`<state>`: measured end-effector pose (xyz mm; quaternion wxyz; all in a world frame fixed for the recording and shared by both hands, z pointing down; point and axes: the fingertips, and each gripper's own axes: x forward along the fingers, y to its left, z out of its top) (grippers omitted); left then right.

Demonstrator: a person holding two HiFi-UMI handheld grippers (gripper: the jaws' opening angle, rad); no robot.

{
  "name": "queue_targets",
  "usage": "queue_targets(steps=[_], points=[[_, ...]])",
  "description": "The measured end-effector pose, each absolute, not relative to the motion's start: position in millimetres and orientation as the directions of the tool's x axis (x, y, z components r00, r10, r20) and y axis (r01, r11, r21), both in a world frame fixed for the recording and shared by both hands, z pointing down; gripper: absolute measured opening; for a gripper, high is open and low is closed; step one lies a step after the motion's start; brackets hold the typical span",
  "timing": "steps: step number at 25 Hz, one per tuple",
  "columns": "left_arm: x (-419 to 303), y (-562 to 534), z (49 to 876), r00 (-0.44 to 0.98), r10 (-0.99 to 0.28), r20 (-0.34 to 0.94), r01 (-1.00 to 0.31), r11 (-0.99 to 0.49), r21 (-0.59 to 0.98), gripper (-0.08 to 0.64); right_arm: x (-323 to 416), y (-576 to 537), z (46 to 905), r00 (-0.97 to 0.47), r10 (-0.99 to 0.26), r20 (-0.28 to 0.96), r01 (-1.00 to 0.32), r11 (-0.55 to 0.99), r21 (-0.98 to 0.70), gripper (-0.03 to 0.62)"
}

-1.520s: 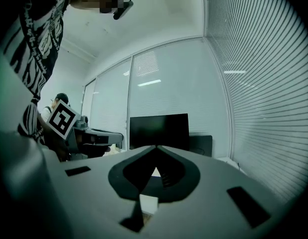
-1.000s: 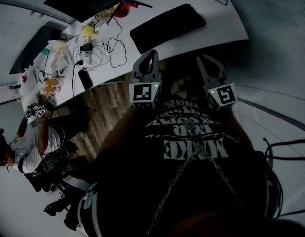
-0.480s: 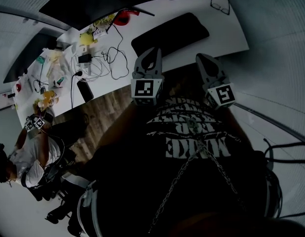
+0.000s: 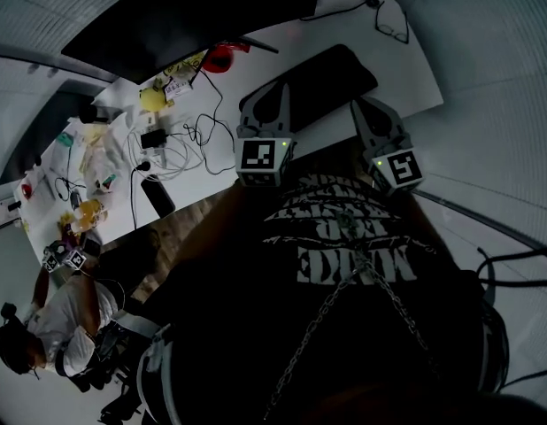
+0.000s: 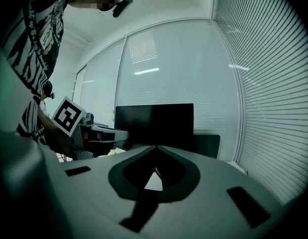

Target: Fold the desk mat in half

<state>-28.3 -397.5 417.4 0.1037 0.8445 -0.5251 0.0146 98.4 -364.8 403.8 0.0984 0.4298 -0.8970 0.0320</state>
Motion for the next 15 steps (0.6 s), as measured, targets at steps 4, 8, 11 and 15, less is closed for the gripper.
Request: queue_targets(steps=[4,8,11,15], points=[[-36,-416,428,0.479,-0.866,0.142,-0.872,-0.45,0.192,0.0,82,-376,411,-0.597,-0.766,0.237,-0.784,0.62,0.03,0.0],[-34,-427,442,0.501,-0.851,0.157,-0.857,-0.463,0.225,0.001,80,-379,423,-0.584,-0.762,0.281,-0.786,0.617,0.038,0.0],[-29,-432,450,0.512,-0.838,0.191,-0.853,-0.468,0.231,0.0,88,-386,427,-0.568,-0.769,0.293,-0.799,0.6,0.025,0.0],[-22,-442,464,0.508,-0.832,0.223,-0.857,-0.463,0.226,0.0,99,-399,440,-0.573,-0.764,0.298,-0.8,0.601,0.002,0.0]])
